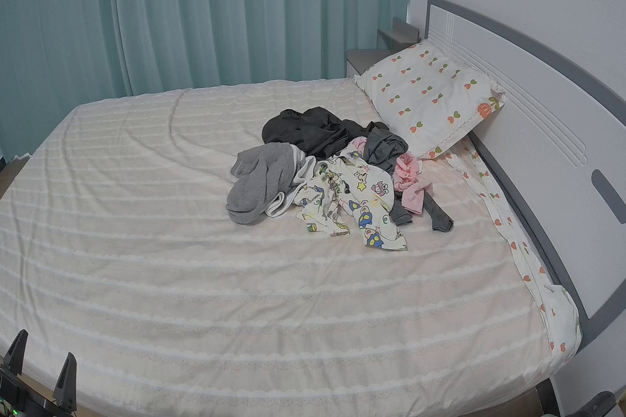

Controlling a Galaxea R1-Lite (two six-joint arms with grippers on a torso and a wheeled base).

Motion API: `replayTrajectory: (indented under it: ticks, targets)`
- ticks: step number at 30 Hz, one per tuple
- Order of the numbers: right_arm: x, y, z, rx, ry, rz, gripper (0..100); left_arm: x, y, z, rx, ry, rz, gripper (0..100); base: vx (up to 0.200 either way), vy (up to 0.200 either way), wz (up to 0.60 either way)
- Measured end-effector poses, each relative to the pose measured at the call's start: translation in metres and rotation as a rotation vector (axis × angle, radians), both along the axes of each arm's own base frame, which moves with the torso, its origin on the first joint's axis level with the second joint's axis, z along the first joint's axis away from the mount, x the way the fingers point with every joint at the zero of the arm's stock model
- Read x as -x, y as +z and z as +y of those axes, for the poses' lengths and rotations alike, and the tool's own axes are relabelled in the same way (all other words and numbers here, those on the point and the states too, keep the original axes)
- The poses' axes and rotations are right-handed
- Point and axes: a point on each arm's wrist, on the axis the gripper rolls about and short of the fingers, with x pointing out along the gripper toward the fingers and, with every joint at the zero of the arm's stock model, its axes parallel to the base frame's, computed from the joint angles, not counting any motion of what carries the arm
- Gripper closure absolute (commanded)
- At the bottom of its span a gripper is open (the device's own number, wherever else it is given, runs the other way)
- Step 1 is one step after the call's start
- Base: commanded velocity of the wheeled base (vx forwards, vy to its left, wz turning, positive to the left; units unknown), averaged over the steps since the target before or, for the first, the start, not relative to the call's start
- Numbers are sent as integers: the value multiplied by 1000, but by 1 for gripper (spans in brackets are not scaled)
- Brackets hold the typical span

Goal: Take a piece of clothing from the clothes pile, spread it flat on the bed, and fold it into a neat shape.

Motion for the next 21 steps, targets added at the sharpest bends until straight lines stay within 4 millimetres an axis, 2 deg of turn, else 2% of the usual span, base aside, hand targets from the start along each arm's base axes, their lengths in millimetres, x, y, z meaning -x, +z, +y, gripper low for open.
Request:
replayTrajectory:
  ticks: [4, 10, 15, 20, 21]
  targets:
    - [-38, 11, 3, -83, 76, 144, 0, 0, 0, 0, 0, 0, 0, 0, 0, 0, 0]
    - [-98, 15, 13, -190, 142, 291, 0, 0, 0, 0, 0, 0, 0, 0, 0, 0, 0]
    - [-153, 7, 23, -243, 160, 383, 0, 0, 0, 0, 0, 0, 0, 0, 0, 0, 0]
    - [-214, -12, 36, -277, 136, 474, 0, 0, 0, 0, 0, 0, 0, 0, 0, 0, 0]
    - [-221, -14, 37, -280, 131, 484, 0, 0, 0, 0, 0, 0, 0, 0, 0, 0, 0]
